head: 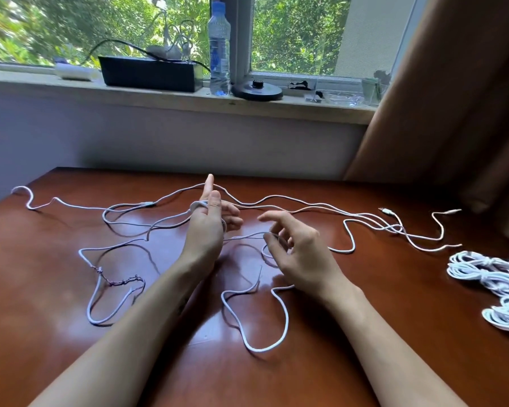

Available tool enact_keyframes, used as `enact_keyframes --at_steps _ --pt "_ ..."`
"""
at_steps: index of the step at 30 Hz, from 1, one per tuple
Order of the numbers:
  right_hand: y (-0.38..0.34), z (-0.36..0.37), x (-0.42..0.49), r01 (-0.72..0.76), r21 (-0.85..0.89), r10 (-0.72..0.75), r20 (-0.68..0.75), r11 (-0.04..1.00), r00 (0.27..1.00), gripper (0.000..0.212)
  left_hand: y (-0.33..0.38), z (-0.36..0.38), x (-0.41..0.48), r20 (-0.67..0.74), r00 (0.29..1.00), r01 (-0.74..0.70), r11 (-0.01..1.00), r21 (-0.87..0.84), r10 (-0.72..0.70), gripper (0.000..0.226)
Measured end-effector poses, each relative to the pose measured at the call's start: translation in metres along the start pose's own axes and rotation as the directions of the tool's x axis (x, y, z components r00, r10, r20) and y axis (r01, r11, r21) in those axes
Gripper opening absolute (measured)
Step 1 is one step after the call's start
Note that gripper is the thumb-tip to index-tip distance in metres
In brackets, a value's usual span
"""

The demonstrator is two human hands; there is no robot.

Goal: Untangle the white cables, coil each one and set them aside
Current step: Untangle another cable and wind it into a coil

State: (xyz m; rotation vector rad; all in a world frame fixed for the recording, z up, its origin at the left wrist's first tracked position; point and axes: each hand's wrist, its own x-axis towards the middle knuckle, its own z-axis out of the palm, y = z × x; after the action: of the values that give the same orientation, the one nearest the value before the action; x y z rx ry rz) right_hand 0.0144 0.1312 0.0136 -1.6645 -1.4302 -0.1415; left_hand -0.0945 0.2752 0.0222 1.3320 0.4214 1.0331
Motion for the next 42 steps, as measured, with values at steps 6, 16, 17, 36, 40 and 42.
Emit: enact_keyframes --at_steps 6,16,17,36,40,42 --pt "0.002 -0.010 0.002 0.001 -0.298 -0.076 -0.241 0.954 0.968 0.048 -0.002 0.000 -0.001 0.082 0.991 -0.120 0.961 0.249 0.102 0.051" --pt "0.010 -0.010 0.003 0.058 -0.262 -0.114 -0.202 0.963 0.973 0.018 -0.015 -0.007 -0.002 0.194 0.973 -0.211 0.839 0.502 0.128 0.053" --pt "0.011 -0.010 0.004 0.081 -0.244 -0.130 -0.189 0.966 0.973 0.013 -0.016 -0.008 -0.002 0.201 0.972 -0.208 0.831 0.515 0.119 0.054" --pt "0.014 -0.013 0.005 -0.182 -0.083 0.147 -0.322 0.980 0.935 0.034 -0.016 -0.010 -0.010 0.339 0.941 -0.232 0.762 0.605 0.017 0.033" --pt "0.011 -0.012 0.004 -0.089 -0.166 0.042 -0.268 0.982 0.962 0.009 -0.020 -0.011 -0.011 0.345 0.938 -0.293 0.622 0.726 0.040 0.017" --pt "0.011 -0.011 0.003 -0.051 -0.204 0.006 -0.215 0.978 0.977 0.009 -0.020 -0.009 -0.012 0.341 0.938 -0.317 0.564 0.763 0.065 0.032"
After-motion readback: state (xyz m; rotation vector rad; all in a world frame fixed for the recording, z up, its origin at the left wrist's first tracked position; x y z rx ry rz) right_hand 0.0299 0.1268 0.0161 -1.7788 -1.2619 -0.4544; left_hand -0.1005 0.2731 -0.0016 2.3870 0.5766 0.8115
